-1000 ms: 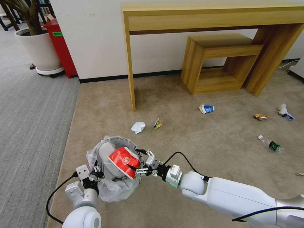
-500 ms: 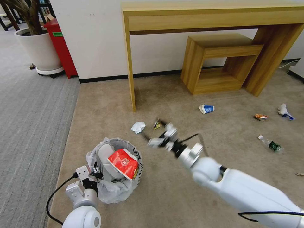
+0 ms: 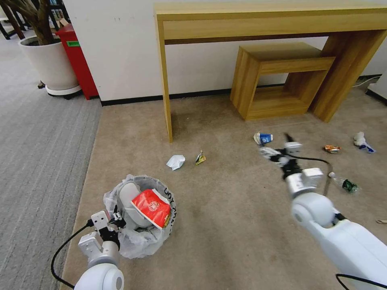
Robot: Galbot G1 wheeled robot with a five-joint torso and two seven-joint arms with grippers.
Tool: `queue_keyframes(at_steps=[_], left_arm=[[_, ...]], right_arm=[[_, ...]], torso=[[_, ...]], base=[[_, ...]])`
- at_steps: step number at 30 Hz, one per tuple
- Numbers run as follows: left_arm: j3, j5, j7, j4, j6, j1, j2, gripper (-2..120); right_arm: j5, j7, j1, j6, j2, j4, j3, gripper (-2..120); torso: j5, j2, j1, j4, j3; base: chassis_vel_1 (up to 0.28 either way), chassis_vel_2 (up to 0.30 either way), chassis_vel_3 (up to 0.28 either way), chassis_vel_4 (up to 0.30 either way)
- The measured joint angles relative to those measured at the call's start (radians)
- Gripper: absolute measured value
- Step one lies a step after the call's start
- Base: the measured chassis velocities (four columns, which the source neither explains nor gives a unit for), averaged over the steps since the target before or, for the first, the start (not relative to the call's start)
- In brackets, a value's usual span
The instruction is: Pick up the trash bin and place the garbage on the floor into it.
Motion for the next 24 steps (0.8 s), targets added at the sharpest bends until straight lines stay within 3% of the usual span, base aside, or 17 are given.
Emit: queue_keyframes(at_steps=[13,24], left_arm=[[0.009,0.006,0.016,0.003,-0.01,0.002,0.0,1],[0.008,-0.002,0.016,-0.011,-0.014,0.004,0.0,1]], right_arm=[[-0.076,0.064,-0.208,-0.041,0.044,0.022,0.182,100],[-0.118,0.069,-0.263,-0.033,0.073,0.033,0.201,100]], torso=[[0.0001,0.0,0.0,-0.0001,0.0],[0.0,0.0,0.0,0.0,0.0]], base=[[0.0,0.0,0.0,0.0],[0.0,0.0,0.0,0.0]])
